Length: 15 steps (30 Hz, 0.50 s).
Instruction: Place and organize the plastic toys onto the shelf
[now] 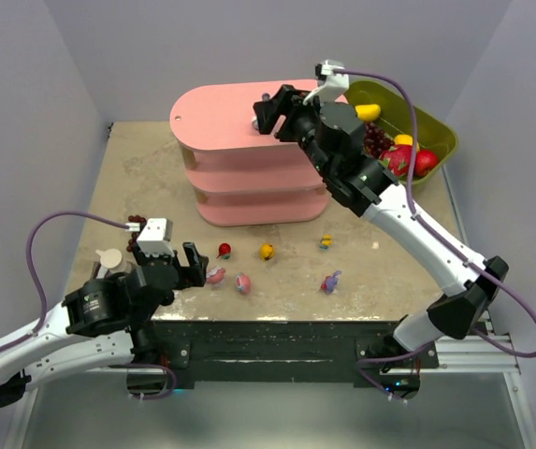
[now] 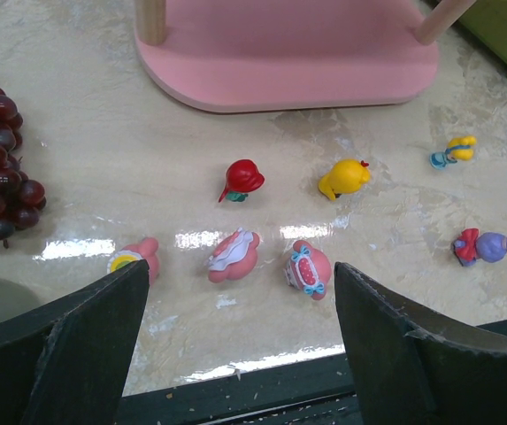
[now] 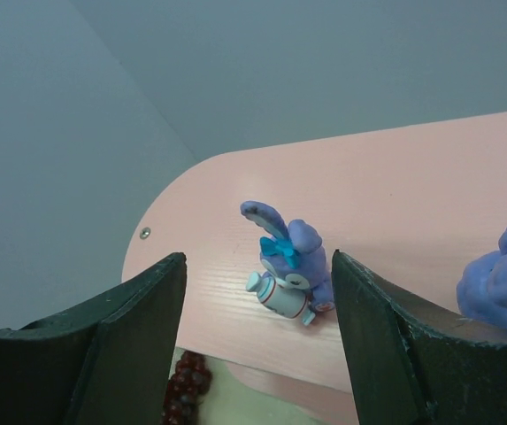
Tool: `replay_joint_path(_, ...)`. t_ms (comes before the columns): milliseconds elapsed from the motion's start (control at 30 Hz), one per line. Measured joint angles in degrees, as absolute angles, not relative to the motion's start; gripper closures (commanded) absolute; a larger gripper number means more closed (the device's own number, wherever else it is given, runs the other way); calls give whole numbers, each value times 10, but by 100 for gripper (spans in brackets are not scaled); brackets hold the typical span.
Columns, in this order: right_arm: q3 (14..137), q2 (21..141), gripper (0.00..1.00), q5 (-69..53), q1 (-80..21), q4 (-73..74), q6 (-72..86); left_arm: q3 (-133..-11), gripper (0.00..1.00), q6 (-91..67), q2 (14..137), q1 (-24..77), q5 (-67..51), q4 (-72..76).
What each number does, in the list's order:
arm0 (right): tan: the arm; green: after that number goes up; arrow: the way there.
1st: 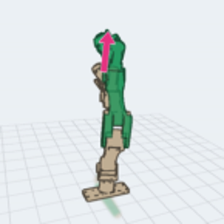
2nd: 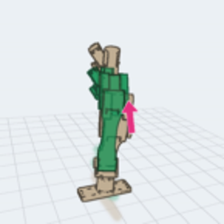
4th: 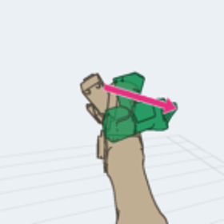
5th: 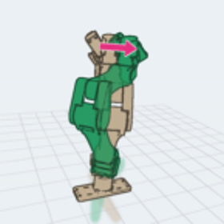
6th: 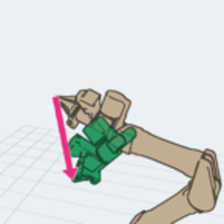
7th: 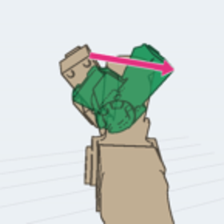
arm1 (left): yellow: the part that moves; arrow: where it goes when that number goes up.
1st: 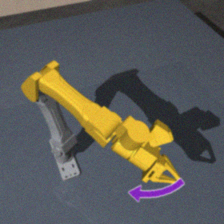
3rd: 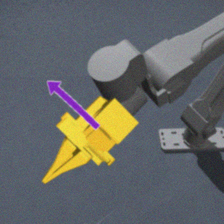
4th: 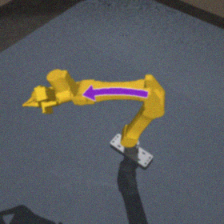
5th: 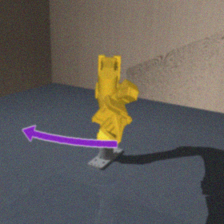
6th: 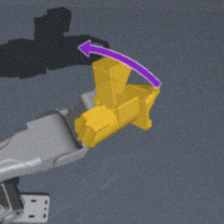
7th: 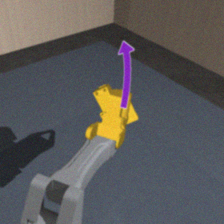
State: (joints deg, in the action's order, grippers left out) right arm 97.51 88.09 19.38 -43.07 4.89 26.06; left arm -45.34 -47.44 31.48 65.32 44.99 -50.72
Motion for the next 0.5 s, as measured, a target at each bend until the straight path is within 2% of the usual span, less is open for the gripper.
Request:
replay_joint_path(167,957,835,31,173,-431,46,253,-453,11,-474,315,653,450,-507)
replay_joint_path(500,899,727,25,150,-414,37,164,-453,10,-474,315,653,450,-507)
